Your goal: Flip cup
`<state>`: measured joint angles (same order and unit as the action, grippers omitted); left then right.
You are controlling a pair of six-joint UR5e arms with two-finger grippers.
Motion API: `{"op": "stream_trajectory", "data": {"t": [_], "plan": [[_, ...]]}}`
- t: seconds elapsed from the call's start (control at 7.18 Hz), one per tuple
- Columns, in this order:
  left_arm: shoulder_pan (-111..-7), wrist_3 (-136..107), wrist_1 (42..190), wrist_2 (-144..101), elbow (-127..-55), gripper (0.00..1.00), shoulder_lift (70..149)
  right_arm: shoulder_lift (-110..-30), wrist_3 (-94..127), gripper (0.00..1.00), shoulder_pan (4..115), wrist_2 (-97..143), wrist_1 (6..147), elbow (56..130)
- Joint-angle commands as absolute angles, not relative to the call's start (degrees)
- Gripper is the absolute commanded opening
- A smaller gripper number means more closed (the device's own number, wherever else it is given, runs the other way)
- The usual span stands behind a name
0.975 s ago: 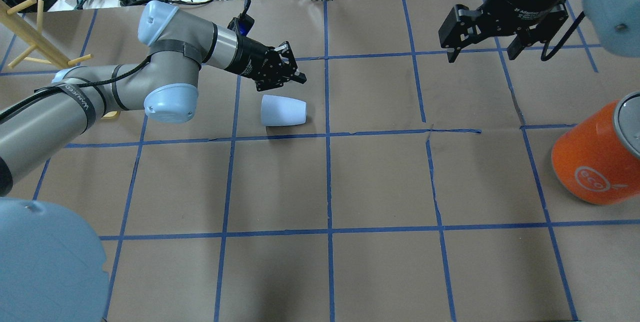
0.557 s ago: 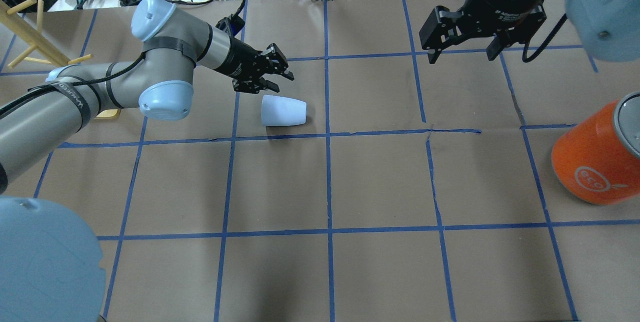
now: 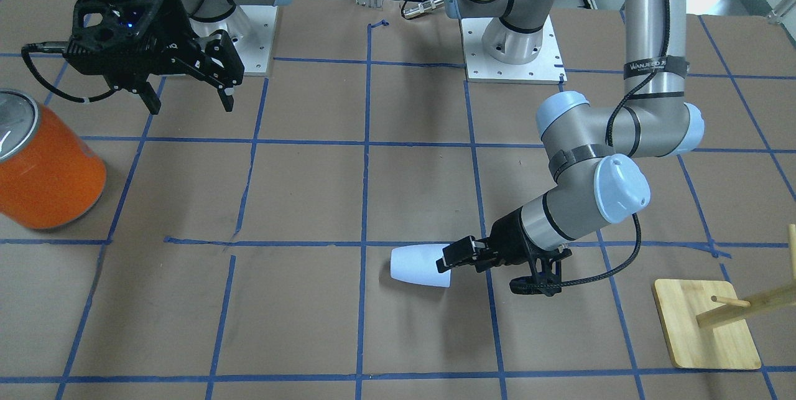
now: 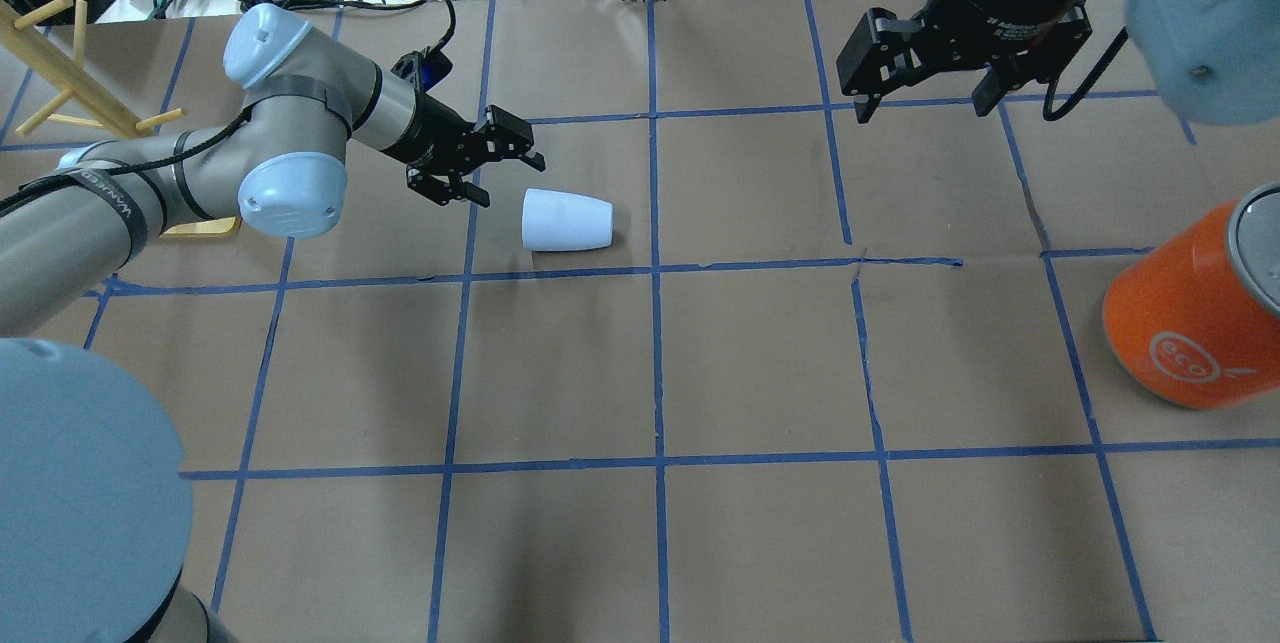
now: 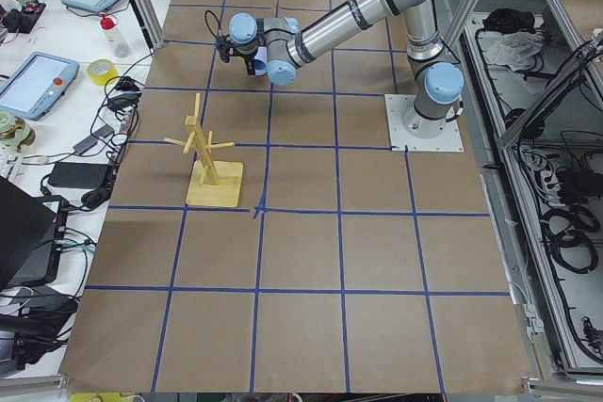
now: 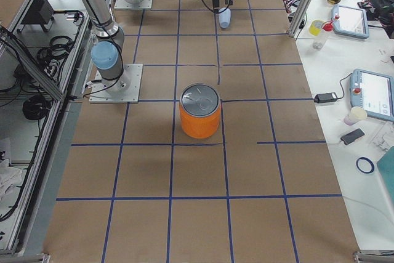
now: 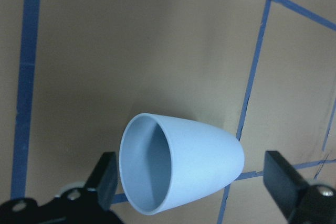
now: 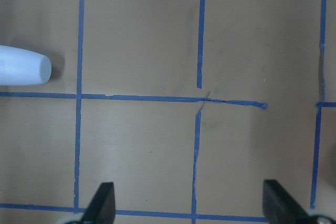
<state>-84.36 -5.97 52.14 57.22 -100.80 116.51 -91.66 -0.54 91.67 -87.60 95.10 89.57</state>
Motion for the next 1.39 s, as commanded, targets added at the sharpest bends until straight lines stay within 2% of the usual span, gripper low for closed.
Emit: {"op": "stream_trajectory", "data": {"t": [0.0,0.84,1.25], "plan": [[-84.3,-6.4,53.6,50.7,-102.3,1.0,116.7,-91.8,-0.4,1.0,91.7,-87.6,94.1,89.6],[-85.5,-6.7,52.9,47.8,-102.4,0.99,118.0,-91.7,-0.5,1.0,91.6,-88.7,93.6,89.7],[-85.7,-6.6,52.7,47.6,-102.4,0.91,118.4,-91.7,-0.6,1.0,91.6,-88.3,93.6,90.0]]}}
